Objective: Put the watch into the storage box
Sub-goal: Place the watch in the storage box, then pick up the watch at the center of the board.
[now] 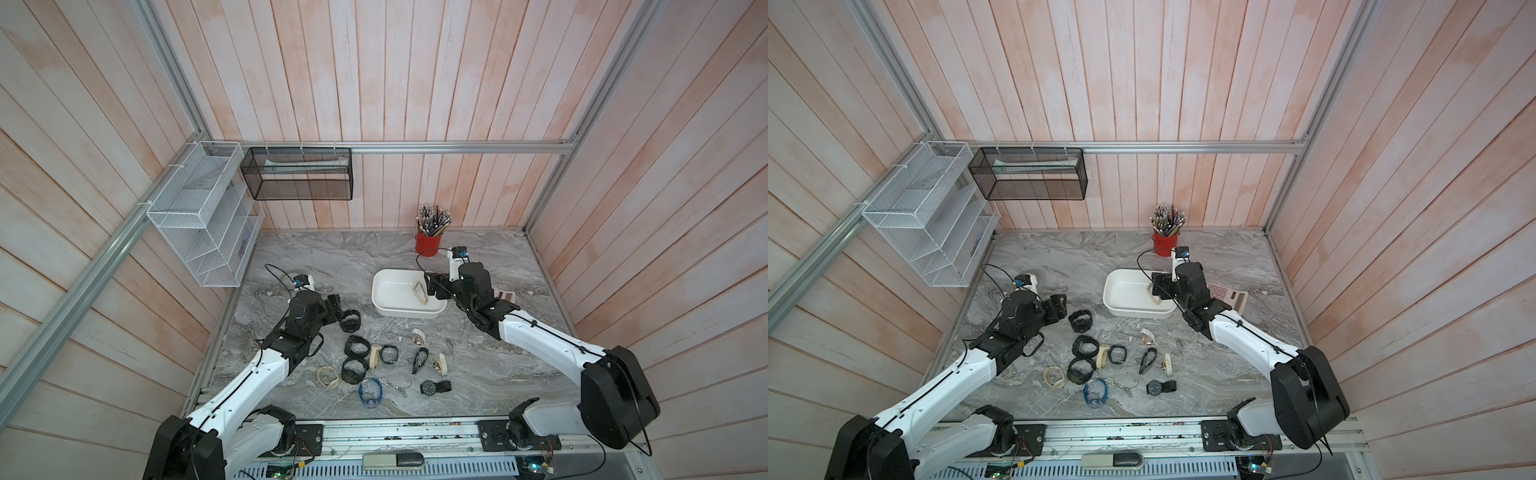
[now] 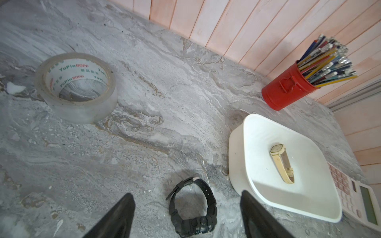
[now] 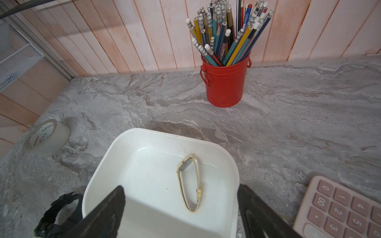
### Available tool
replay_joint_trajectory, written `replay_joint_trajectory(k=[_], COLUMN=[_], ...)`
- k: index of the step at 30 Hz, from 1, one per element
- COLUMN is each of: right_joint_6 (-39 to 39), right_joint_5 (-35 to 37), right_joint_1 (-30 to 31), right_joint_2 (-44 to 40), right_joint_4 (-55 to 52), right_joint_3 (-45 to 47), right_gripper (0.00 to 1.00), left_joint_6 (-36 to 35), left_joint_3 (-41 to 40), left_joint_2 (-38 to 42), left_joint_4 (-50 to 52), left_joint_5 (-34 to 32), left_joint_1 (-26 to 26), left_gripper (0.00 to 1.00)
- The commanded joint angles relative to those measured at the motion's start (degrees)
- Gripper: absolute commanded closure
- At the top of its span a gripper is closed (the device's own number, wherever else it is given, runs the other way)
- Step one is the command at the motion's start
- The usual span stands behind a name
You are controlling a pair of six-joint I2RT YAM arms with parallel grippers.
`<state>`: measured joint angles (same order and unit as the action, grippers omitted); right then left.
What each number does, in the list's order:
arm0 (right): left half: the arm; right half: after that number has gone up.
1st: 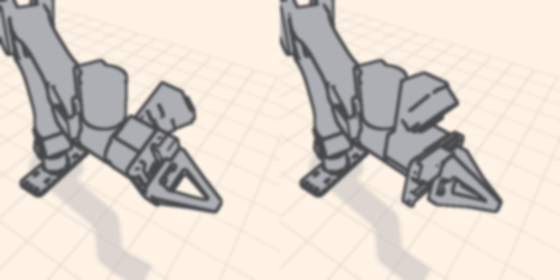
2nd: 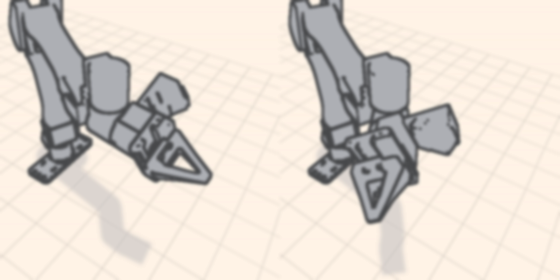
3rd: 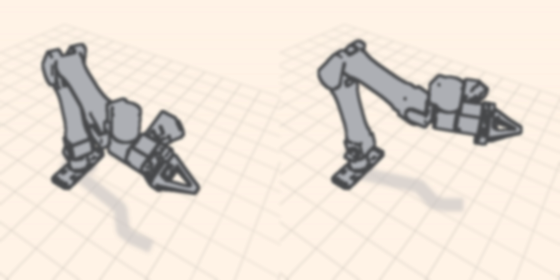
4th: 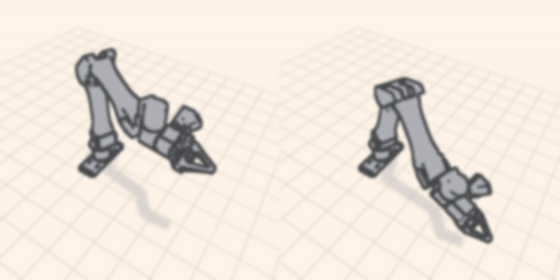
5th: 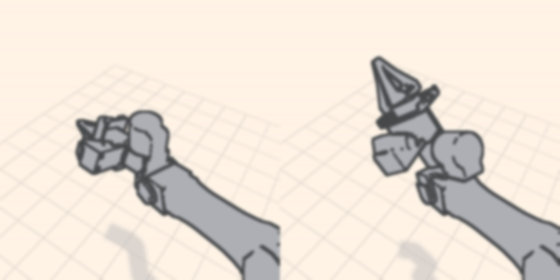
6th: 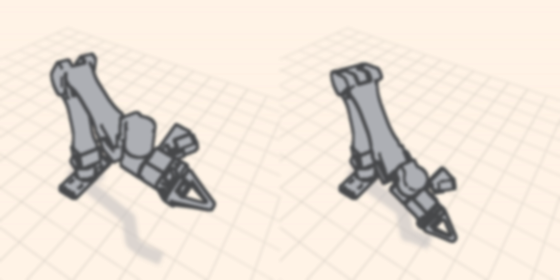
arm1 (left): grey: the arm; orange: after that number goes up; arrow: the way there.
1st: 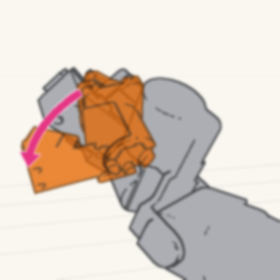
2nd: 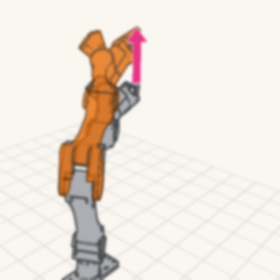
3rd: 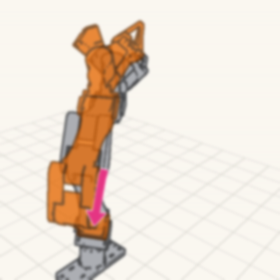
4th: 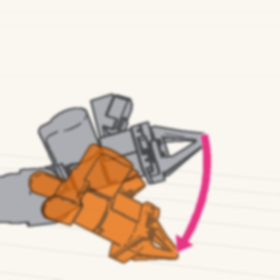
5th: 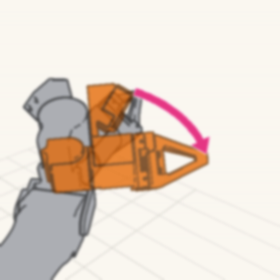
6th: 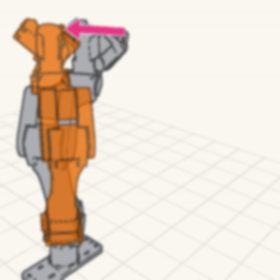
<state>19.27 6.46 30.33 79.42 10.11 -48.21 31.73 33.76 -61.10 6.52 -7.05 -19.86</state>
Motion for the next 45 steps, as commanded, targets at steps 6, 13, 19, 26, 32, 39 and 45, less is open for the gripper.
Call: replay_joint_trajectory(k=[6,13,19,26,32,39,45], right_joint_6=[-0.46,-0.28,-0.46,-0.28,-0.26,-0.5,-0.63], right_joint_5=[-0.31,1.26,1.28,1.4,1.81,1.97,2.08], right_joint_1=[-0.12,-0.1,-0.1,-0.13,-0.13,-0.17,-0.14], right_joint_2=[0.48,-1.43,-1.12,-0.49,-0.75,-0.41,-0.2], right_joint_4=[1.5,0.67,0.57,0.62,0.37,0.3,0.34], right_joint_3=[-1.3,-0.09,-0.37,-0.79,-0.57,-0.84,-1.01], right_gripper=[0.13,0.12,0.12,0.09,0.09,0.09,0.09], left_joint_6=[-2.13,-3.91,-4.32,-4.61,-4.26,-3.9,-3.89], left_joint_3=[8.39,14.05,14.09,14.97,16.23,17.56,18.54], left_joint_2=[-12.22,-20.05,-23.27,-26.81,-30.05,-32.87,-34.85], left_joint_4=[7.47,11.74,12.56,11.78,12.46,12.68,12.46], left_joint_5=[12.8,12.6,12.77,15.02,15.0,14.59,14.87], left_joint_1=[4.48,4.47,4.47,4.31,3.81,3.81,3.82], left_gripper=[0.39,0.4,0.41,0.41,0.46,0.56,0.67])
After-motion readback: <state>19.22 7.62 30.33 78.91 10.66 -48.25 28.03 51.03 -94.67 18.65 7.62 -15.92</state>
